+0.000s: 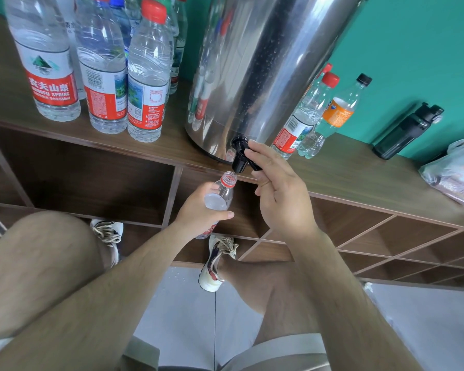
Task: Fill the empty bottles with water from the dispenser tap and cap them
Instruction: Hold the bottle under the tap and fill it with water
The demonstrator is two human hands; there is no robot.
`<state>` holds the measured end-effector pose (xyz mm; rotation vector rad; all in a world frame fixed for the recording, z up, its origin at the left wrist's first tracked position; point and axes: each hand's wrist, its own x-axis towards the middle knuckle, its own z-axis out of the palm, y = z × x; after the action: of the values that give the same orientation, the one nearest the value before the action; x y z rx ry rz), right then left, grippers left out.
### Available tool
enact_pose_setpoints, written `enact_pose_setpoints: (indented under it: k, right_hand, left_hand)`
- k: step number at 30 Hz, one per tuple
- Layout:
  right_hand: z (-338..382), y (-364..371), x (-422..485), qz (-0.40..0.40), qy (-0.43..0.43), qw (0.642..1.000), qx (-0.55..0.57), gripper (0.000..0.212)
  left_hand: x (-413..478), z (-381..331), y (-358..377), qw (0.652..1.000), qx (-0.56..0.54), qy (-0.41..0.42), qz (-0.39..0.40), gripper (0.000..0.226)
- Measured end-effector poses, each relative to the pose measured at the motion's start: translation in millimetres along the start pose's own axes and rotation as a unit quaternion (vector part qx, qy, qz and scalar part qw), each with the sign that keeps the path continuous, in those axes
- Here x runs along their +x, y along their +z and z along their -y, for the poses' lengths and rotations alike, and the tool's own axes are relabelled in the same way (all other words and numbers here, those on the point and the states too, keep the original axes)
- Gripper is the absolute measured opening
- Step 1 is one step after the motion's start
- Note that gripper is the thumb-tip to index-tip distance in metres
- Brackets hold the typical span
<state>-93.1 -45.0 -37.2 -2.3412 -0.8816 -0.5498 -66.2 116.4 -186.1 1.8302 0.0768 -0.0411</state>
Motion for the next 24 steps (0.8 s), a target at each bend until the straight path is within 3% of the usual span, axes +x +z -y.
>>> enact_pose_setpoints:
  k: [24]
  right_hand:
    - [-4.0, 1.7, 0.1, -0.002, -0.002, 1.000, -0.004, 0.056]
  left_hand:
    - [-2.2, -4.6, -0.4, 1.000, 0.005, -0.003, 0.000, 0.078]
